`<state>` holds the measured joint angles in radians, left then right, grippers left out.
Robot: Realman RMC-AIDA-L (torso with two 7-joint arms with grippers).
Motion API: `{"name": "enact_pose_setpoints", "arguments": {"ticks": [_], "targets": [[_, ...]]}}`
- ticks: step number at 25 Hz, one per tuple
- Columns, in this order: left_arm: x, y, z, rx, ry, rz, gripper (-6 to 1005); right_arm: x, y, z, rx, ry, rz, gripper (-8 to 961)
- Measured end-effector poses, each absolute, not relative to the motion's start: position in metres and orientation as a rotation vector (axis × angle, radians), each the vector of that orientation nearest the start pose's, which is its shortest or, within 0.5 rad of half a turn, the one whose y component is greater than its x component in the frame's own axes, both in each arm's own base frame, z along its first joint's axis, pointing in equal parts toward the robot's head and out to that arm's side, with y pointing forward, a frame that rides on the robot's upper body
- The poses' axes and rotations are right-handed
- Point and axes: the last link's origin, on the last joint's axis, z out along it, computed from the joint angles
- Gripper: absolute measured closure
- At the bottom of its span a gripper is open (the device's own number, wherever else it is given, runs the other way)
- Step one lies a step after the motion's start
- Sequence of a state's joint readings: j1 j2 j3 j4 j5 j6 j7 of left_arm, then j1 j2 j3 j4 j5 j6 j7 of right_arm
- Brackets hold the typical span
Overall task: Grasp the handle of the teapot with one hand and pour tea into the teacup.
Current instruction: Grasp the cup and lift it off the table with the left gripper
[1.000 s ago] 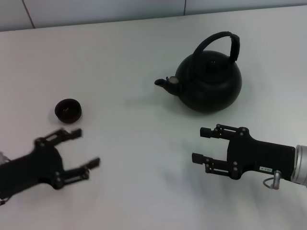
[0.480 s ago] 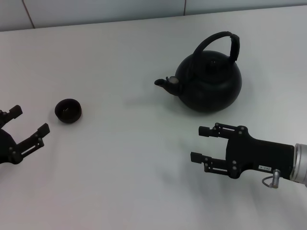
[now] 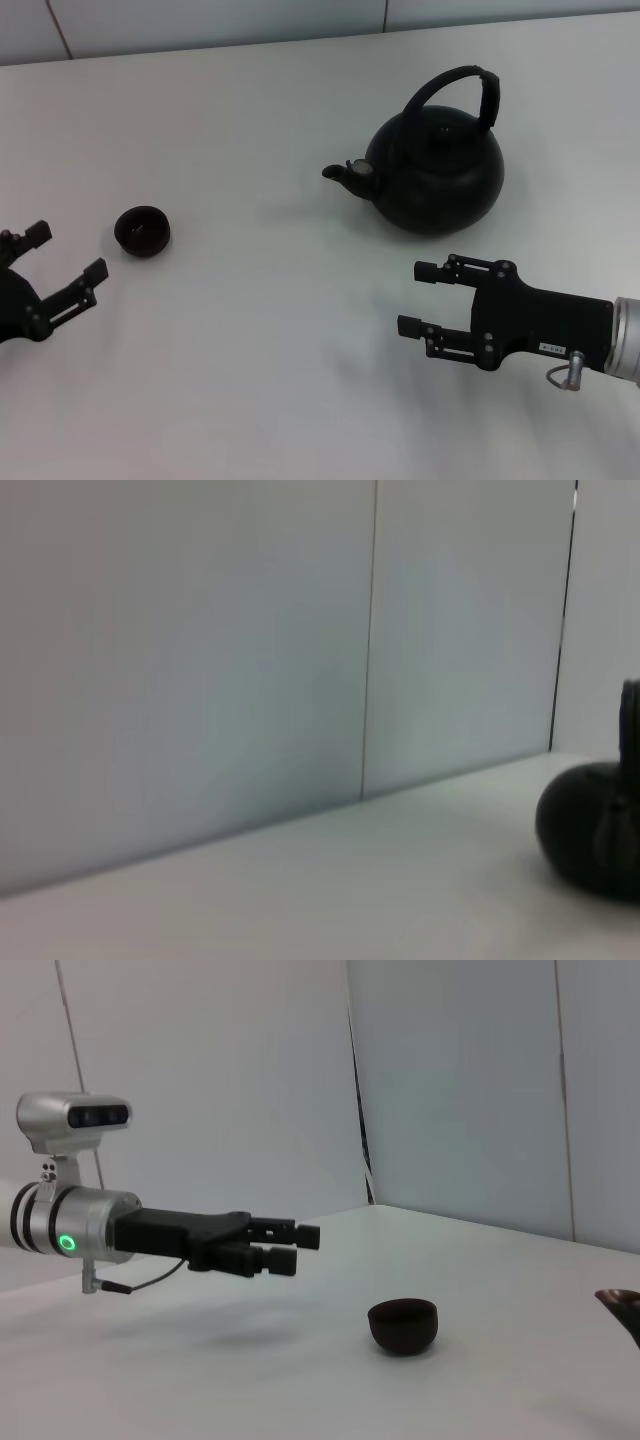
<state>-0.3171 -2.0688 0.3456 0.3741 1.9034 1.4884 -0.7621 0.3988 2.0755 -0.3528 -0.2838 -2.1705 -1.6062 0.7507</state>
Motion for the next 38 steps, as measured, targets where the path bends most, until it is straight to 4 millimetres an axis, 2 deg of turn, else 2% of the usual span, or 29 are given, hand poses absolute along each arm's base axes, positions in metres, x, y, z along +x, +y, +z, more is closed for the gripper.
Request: {"name": "enact_pose_setpoints", "arguments": {"ticks": [5, 14, 38], "targets": [[-0.361, 0.267, -0.008, -2.296, -0.537, -0.597, 136, 0.316, 0.247, -0.042, -2.612, 0.421, 0.819, 266], [-0.362, 0.267, -0.01, -2.307, -0.542, -0.577, 136, 0.317, 0.248, -0.041, -2.611, 0.422, 0.814, 266], [-0.341, 0.306, -0.033, -2.33, -0.537, -0.545, 135, 0.315, 0.247, -0.039, -2.607, 0.418, 0.839, 267]]}}
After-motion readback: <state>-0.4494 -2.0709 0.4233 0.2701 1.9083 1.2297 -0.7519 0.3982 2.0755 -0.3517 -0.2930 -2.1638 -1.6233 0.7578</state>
